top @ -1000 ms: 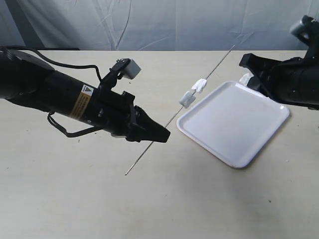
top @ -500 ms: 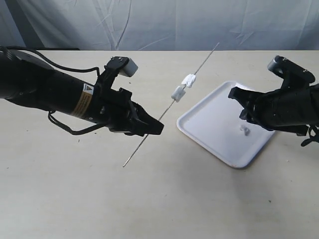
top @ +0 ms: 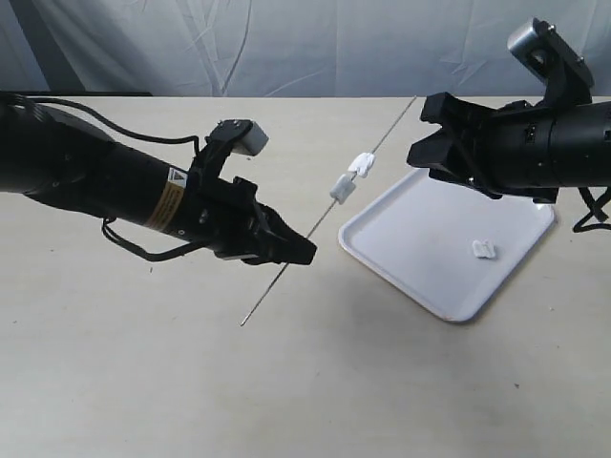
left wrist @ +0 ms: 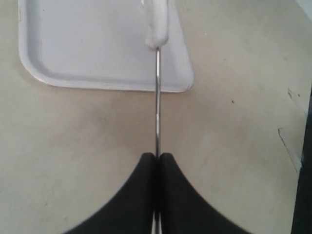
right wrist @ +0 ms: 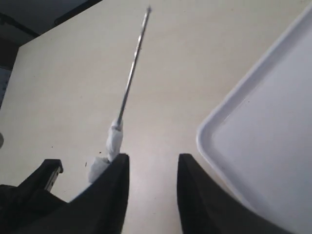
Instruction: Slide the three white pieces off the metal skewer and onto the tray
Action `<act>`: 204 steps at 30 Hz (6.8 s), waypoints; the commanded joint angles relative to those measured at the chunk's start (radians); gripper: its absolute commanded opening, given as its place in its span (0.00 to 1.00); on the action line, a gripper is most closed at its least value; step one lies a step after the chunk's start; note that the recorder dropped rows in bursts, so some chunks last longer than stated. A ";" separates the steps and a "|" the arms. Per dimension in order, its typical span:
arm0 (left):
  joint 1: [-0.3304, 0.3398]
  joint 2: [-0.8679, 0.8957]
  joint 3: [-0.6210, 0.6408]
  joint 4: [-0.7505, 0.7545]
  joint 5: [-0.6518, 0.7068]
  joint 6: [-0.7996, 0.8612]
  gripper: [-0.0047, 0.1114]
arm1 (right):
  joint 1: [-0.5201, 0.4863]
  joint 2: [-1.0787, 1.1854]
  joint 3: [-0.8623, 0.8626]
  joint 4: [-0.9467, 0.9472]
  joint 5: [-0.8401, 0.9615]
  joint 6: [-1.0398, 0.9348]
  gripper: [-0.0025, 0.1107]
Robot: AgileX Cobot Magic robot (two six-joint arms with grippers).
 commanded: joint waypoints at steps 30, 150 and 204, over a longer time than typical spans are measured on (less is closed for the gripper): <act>-0.083 0.029 -0.098 -0.014 -0.055 -0.048 0.04 | 0.025 -0.004 -0.004 0.210 0.003 -0.178 0.31; -0.075 0.026 -0.091 0.002 0.117 -0.123 0.04 | 0.023 0.147 0.028 0.197 -0.095 -0.204 0.35; -0.075 -0.008 -0.127 -0.052 0.000 -0.042 0.04 | 0.046 0.047 0.016 0.249 -0.016 -0.207 0.35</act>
